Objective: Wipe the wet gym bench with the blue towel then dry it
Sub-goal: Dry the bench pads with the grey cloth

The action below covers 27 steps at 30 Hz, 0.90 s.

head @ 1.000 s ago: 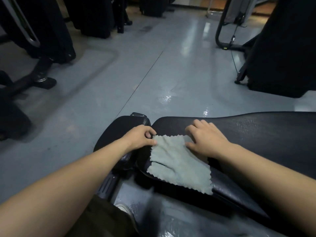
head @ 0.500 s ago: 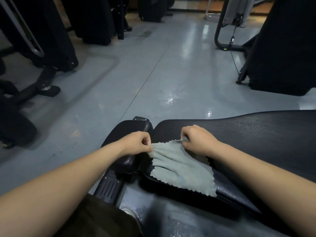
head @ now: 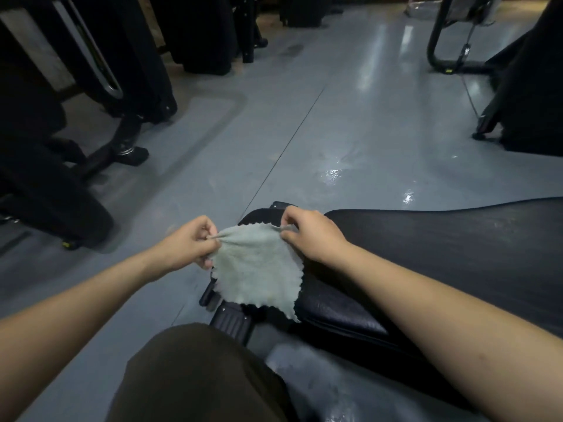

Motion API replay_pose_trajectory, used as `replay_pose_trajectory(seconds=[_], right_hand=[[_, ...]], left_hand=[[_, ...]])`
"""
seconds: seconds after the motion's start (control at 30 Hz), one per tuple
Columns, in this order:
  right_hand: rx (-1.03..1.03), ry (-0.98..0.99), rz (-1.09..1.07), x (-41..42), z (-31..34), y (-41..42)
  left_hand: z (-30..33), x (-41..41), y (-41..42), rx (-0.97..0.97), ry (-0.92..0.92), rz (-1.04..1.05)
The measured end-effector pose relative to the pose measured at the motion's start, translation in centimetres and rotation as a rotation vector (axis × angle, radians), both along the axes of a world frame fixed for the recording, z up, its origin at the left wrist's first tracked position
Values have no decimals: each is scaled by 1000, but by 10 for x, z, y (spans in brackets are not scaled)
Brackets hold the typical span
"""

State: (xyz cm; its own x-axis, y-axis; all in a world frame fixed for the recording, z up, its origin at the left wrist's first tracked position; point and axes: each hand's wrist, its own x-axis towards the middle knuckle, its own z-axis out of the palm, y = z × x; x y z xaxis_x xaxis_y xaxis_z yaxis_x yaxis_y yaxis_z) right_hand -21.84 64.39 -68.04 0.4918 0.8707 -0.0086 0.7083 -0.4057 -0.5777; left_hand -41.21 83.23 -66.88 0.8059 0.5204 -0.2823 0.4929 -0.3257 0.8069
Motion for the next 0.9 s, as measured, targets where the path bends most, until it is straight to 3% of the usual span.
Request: replay_pose_trajectory(seconds=[0.13, 0.27, 0.37, 0.5, 0.67, 0.9], right_hand=[[-66, -50, -36, 15, -15, 29], [-141, -151, -42, 33, -31, 29], [-125, -321, -19, 41, -40, 7], [-226, -449, 71, 45, -44, -35], [-360, -511, 102, 39, -37, -76], [-420, -516, 118, 30, -36, -92]], left_hand=[[-37, 22, 26, 159, 36, 114], [-69, 46, 15, 525, 38, 145], [-84, 49, -27, 501, -87, -62], [-111, 43, -62, 512, 83, -261], [-122, 42, -80, 636, 173, -230], [-120, 56, -84, 634, 199, -261]])
